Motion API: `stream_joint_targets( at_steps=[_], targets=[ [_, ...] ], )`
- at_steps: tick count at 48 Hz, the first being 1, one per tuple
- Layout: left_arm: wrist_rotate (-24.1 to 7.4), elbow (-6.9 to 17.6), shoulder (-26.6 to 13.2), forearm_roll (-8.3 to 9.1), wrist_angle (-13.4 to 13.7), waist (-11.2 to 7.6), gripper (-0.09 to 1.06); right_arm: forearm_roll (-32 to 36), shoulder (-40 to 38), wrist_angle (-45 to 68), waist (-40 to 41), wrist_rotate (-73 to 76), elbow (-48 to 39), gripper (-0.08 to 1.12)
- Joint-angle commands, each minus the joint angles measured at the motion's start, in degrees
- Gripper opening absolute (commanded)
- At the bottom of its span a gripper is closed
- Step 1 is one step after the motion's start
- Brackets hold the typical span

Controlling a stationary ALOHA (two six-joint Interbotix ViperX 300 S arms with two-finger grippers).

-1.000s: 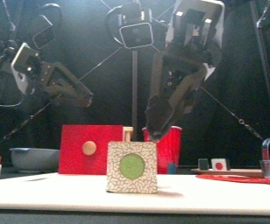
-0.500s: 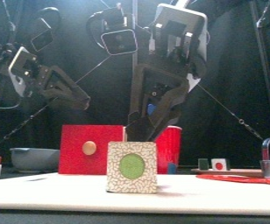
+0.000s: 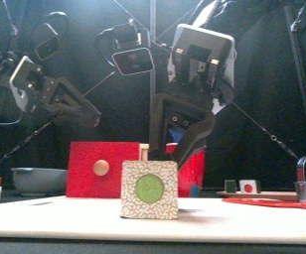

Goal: Place sushi on board then cut the sushi with the knife then place the pieces on the plate
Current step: Place the 4 sushi pieces on the plate

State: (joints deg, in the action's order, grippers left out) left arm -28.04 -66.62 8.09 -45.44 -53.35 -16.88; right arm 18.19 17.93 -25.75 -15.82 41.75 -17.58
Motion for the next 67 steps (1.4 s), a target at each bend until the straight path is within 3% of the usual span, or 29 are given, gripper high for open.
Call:
stream_joint_targets(
  at_steps=[1, 11, 29, 42, 52, 67],
  targets=[
    [0.1, 0.5, 0.6, -0.18, -0.4, 0.18, 0.83, -0.2, -1.3, 0.3, 0.3, -0.1, 1.2, 0.67],
    [0.1, 0.3, 0.6, -0.26, -0.3, 0.26, 0.83, 1.0, -4.6, -3.5, 1.1, -0.2, -0.3, 0.6],
    [0.2, 0.0, 0.5, -0.79, 0.0, 0.18, 0.83, 0.1, -23.1, -10.5, 7.3, 1.1, -16.3, 0.6],
    [0.2, 0.0, 0.3, -0.88, 0.0, 0.18, 0.83, -5.3, -37.7, -10.0, 18.7, 1.5, -32.3, 0.59],
    [0.2, 0.0, 0.1, -1.58, 0.0, 0.18, 0.83, -3.1, -49.5, -9.4, 28.9, 8.2, -41.5, 0.59],
    [0.2, 0.1, -0.7, -1.58, 0.0, 0.26, 0.83, 2.8, -53.1, -8.3, 39.9, 20.3, -47.3, 0.59]
  ],
)
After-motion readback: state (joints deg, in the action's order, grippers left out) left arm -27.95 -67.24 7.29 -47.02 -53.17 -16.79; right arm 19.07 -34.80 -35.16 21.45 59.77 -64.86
